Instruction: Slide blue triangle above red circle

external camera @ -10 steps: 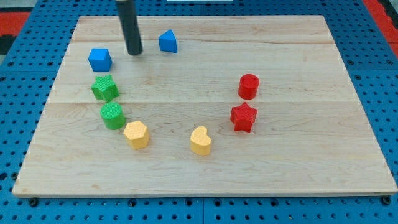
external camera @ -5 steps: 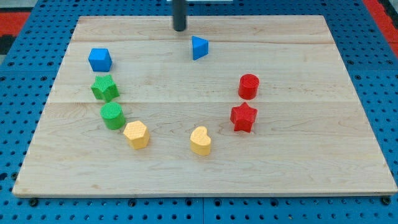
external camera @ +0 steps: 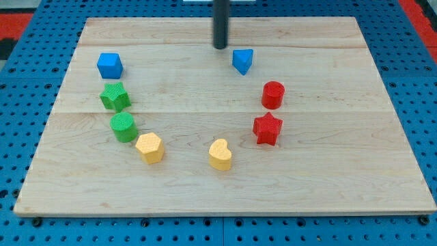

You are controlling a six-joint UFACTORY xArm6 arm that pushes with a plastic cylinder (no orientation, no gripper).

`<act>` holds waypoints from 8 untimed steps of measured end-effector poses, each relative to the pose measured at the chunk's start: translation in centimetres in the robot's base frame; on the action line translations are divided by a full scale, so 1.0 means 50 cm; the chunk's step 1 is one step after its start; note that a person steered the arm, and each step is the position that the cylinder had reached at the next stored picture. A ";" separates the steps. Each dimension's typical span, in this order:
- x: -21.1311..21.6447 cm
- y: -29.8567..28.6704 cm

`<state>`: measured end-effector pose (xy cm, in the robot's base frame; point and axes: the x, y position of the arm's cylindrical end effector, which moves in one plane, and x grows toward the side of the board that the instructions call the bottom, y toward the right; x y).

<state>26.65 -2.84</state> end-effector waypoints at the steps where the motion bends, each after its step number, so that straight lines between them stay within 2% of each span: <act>1: 0.067 0.006; 3: 0.087 0.155; 5: 0.092 0.147; 6: 0.096 0.203; 7: 0.106 0.185; 8: 0.198 0.177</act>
